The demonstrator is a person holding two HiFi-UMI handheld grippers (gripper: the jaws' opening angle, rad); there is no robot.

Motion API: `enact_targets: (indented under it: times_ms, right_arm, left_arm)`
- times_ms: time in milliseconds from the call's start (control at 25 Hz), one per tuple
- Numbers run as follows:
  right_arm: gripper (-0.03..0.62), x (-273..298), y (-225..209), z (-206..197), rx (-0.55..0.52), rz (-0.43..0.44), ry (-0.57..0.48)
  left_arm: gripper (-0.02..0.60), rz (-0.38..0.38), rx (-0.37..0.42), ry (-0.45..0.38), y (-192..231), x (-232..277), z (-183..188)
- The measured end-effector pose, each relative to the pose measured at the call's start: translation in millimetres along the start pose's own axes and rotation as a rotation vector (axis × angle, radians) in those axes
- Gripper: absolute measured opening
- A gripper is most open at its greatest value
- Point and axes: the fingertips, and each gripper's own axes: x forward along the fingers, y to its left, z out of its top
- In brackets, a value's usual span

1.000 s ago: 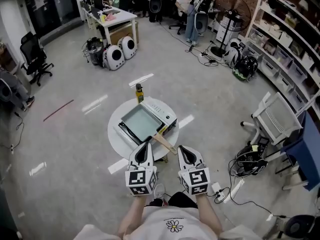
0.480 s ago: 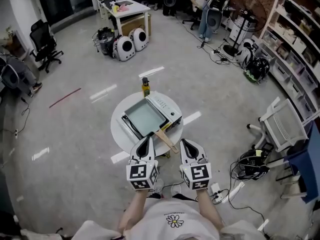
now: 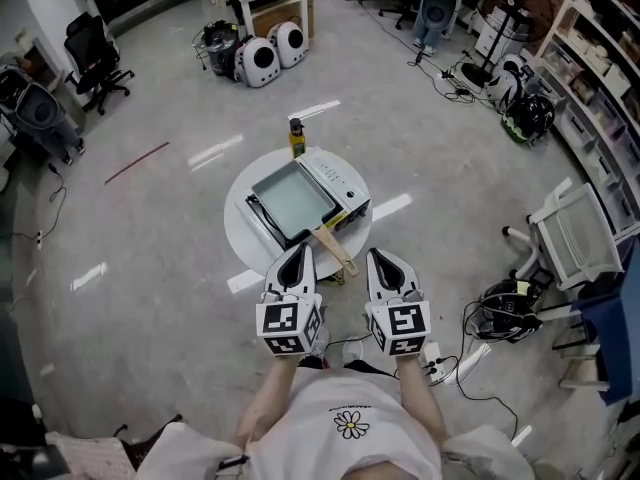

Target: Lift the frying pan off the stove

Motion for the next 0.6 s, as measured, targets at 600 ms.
enact_targets:
  times_ms: [600]
  right_arm:
    - [0.003,3.1,-12.6,-11.3,0.011,0.003,0.038]
  left_arm:
    - [0.165,-0.031,-0.174,0.093,12.6,36.0,-24.3]
